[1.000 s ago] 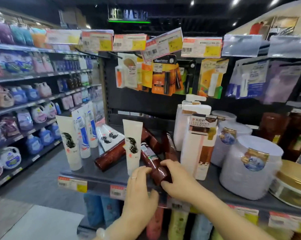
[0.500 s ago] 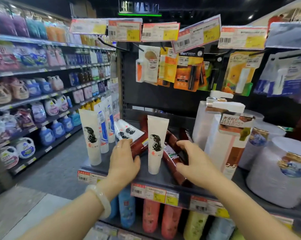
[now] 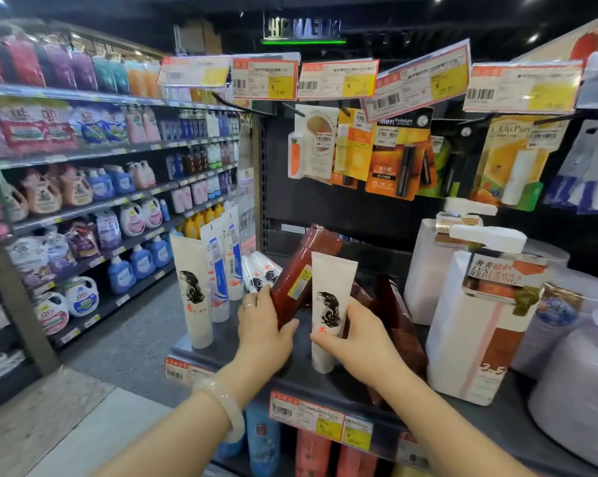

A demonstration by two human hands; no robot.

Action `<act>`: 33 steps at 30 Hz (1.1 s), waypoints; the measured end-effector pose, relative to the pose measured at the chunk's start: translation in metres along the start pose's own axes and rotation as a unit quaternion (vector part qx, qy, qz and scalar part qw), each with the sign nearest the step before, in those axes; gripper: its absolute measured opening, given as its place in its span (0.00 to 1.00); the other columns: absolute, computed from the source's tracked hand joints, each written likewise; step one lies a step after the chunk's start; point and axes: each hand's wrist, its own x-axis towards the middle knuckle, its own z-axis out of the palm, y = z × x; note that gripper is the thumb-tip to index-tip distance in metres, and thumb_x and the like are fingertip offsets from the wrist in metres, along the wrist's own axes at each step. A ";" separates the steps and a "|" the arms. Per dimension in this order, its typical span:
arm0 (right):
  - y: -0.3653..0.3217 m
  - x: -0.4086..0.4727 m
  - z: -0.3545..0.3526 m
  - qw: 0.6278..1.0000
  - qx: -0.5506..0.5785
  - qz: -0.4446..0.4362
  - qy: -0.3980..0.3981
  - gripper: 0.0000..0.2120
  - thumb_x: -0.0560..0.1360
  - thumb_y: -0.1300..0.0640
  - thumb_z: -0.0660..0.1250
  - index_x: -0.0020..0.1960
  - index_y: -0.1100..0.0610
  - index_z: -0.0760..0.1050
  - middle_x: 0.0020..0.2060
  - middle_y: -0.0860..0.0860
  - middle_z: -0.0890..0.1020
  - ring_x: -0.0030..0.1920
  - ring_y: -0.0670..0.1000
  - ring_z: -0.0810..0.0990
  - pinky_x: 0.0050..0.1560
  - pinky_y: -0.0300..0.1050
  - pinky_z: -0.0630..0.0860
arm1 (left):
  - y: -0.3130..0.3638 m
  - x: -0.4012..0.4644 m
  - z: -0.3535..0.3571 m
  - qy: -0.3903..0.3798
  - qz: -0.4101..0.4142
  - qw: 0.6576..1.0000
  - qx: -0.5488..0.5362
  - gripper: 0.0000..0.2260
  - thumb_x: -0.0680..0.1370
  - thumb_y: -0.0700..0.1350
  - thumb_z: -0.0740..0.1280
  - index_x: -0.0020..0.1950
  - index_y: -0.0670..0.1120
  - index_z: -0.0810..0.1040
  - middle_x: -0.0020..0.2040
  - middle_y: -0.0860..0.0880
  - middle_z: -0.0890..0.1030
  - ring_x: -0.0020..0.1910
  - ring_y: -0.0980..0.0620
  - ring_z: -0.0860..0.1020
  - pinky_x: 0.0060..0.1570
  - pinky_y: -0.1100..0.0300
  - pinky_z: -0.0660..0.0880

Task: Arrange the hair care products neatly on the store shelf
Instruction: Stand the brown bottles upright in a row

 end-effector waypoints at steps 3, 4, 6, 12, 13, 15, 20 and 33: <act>0.002 0.000 -0.003 1.000 -0.002 0.000 0.005 0.17 0.70 0.57 0.72 0.56 0.51 0.71 0.50 0.45 0.79 0.49 0.41 0.77 0.46 0.34 0.73 | 0.003 -0.002 0.000 0.004 -0.011 0.994 -0.105 0.29 0.72 0.45 0.69 0.69 0.46 0.60 0.65 0.44 0.65 0.65 0.46 0.65 0.65 0.53 0.64; 0.003 0.000 -0.003 1.000 -0.004 -0.001 0.002 0.17 0.70 0.57 0.71 0.56 0.50 0.71 0.49 0.44 0.79 0.48 0.40 0.77 0.46 0.33 0.73 | 0.004 -0.002 0.000 -0.001 -0.013 0.993 -0.121 0.29 0.72 0.45 0.69 0.70 0.47 0.59 0.65 0.45 0.65 0.65 0.47 0.65 0.65 0.54 0.64; 0.004 -0.001 -0.003 1.000 -0.008 -0.002 -0.006 0.17 0.70 0.56 0.71 0.56 0.50 0.70 0.48 0.43 0.78 0.47 0.39 0.76 0.45 0.32 0.73 | 0.004 -0.002 0.000 -0.009 -0.017 0.988 -0.150 0.29 0.73 0.45 0.69 0.69 0.46 0.59 0.65 0.46 0.65 0.64 0.49 0.66 0.63 0.56 0.66; 0.004 -0.002 -0.004 1.000 -0.005 0.002 -0.008 0.19 0.70 0.55 0.72 0.57 0.48 0.68 0.48 0.41 0.77 0.51 0.42 0.76 0.46 0.34 0.74 | 0.007 -0.003 -0.001 -0.024 -0.035 0.977 -0.210 0.29 0.71 0.43 0.71 0.66 0.46 0.58 0.62 0.49 0.69 0.58 0.55 0.68 0.56 0.60 0.66; 0.003 -0.002 -0.004 1.000 -0.006 0.002 -0.008 0.19 0.70 0.55 0.72 0.56 0.48 0.68 0.48 0.41 0.77 0.51 0.42 0.77 0.47 0.35 0.74 | 0.009 -0.003 -0.002 -0.028 -0.038 0.976 -0.211 0.29 0.71 0.43 0.71 0.66 0.46 0.58 0.60 0.50 0.69 0.57 0.55 0.68 0.56 0.61 0.66; 0.002 -0.004 -0.005 1.000 -0.004 0.005 -0.011 0.20 0.70 0.55 0.71 0.58 0.49 0.68 0.48 0.41 0.77 0.50 0.42 0.77 0.49 0.37 0.76 | 0.012 -0.003 -0.003 -0.041 -0.041 0.975 -0.214 0.29 0.71 0.43 0.71 0.66 0.46 0.57 0.57 0.52 0.69 0.57 0.54 0.70 0.57 0.60 0.67; 0.001 -0.016 -0.017 1.000 -0.010 -0.006 -0.021 0.24 0.70 0.56 0.72 0.61 0.45 0.65 0.49 0.33 0.73 0.50 0.33 0.73 0.46 0.28 0.73 | 0.022 0.000 0.002 -0.078 -0.055 0.971 -0.220 0.30 0.71 0.41 0.71 0.64 0.48 0.55 0.63 0.48 0.71 0.64 0.48 0.71 0.63 0.53 0.68; 0.024 -0.030 -0.045 0.992 -0.123 -0.012 0.037 0.20 0.75 0.55 0.65 0.65 0.48 0.66 0.63 0.44 0.72 0.60 0.41 0.69 0.64 0.37 0.67 | 0.020 0.003 0.006 -0.089 -0.058 0.979 -0.176 0.35 0.69 0.41 0.73 0.68 0.46 0.55 0.64 0.45 0.72 0.62 0.47 0.72 0.62 0.53 0.67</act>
